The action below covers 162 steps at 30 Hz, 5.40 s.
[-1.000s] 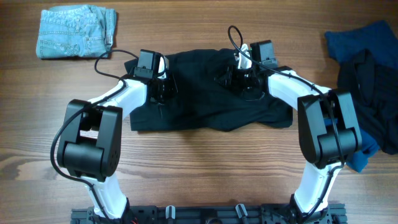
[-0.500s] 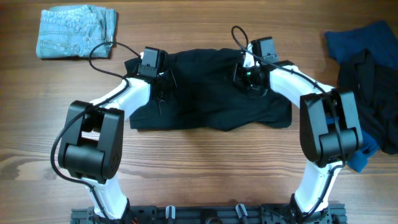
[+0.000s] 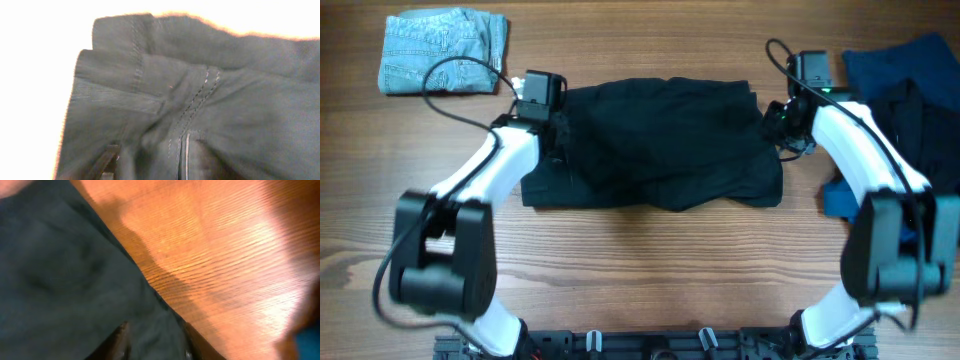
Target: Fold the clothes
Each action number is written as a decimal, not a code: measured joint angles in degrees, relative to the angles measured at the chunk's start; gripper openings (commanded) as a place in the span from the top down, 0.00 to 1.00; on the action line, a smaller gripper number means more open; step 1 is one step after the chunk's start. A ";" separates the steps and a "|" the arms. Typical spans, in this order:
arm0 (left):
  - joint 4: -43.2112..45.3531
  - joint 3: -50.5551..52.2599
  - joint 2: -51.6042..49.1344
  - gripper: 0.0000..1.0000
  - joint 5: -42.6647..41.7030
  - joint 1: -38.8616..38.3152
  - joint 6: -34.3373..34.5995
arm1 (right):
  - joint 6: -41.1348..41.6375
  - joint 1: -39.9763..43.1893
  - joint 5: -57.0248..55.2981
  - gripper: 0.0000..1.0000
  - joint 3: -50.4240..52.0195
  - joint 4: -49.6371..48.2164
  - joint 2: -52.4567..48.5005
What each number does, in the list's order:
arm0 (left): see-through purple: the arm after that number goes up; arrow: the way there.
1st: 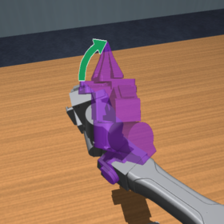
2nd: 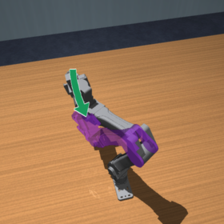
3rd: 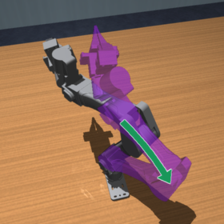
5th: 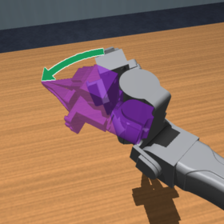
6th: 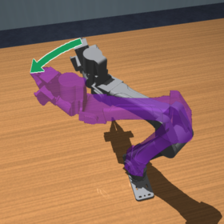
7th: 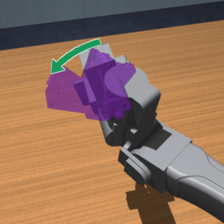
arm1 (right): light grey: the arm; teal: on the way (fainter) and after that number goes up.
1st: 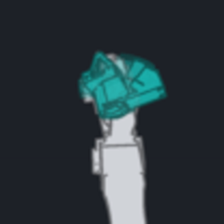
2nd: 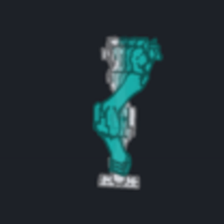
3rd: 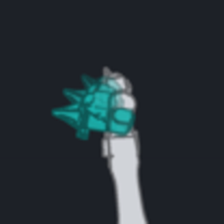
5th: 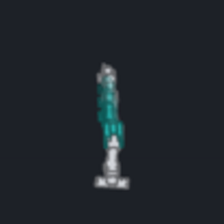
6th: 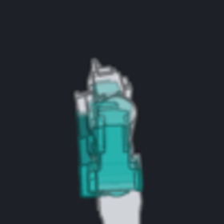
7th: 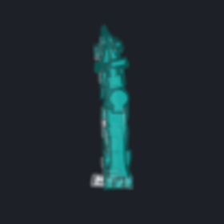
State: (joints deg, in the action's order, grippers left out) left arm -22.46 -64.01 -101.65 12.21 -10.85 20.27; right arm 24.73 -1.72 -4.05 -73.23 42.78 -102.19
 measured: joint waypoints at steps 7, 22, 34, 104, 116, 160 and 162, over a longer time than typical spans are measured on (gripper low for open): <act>-10.34 -0.13 12.55 0.00 -1.86 0.04 0.02 | -11.15 -0.11 5.07 0.13 0.00 0.07 4.90; -14.84 0.39 6.64 0.00 -17.77 11.43 -1.86 | -13.97 -0.11 5.49 0.00 0.02 -1.62 3.28; -10.88 0.74 -2.38 0.00 -27.26 14.25 -8.72 | -14.60 -0.11 5.46 0.00 0.02 -3.02 -5.42; -2.10 -0.61 -10.40 0.53 -35.52 20.65 -12.48 | -25.44 -0.42 23.65 0.36 -0.42 -11.15 -12.72; -1.77 -2.08 -8.70 0.00 -29.97 20.72 -12.31 | -23.10 -3.56 23.08 0.96 -0.35 -9.27 -13.97; -9.16 0.70 -0.39 0.00 -40.22 21.11 -9.88 | -7.15 -10.10 14.60 0.96 0.72 8.26 7.65; -9.29 0.70 -0.39 0.00 -40.22 21.11 -9.68 | -5.60 -12.24 14.47 0.96 0.72 6.80 7.65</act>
State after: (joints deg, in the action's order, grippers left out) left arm -31.75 -63.31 -102.04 -28.01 10.26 10.59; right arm 19.14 -13.96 10.41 -72.51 49.58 -94.54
